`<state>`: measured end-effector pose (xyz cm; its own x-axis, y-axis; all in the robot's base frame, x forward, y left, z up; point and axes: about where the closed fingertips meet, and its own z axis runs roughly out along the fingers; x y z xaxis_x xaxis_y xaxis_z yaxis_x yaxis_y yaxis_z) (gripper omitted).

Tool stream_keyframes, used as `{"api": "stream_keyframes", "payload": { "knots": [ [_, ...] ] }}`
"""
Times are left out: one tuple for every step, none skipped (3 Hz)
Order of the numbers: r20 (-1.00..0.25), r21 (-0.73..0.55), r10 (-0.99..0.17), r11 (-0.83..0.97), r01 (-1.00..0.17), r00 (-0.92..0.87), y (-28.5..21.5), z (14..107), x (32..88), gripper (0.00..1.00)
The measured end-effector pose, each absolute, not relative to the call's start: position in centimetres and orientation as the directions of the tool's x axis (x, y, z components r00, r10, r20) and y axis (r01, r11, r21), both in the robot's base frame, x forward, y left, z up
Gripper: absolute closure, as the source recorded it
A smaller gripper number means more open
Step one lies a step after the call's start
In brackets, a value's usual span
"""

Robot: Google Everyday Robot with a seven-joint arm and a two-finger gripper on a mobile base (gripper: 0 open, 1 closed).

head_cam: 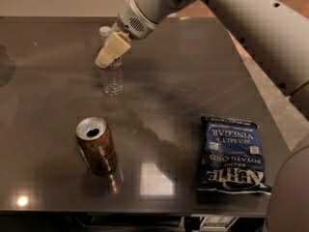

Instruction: Move water bottle near blue chip bag

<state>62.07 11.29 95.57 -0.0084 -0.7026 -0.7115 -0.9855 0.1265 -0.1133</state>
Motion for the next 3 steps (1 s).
{"api": "stream_keyframes", "payload": {
  "knots": [
    [-0.718, -0.112, -0.696, 0.109, -0.988, 0.004, 11.3, 95.9, 61.6, 0.54],
    [-0.725, -0.113, -0.689, 0.099, -0.989, 0.013, 10.4, 96.8, 60.9, 0.77],
    [-0.694, -0.114, -0.720, 0.113, -0.987, -0.002, 7.8, 98.0, 60.4, 0.99]
  ]
}}
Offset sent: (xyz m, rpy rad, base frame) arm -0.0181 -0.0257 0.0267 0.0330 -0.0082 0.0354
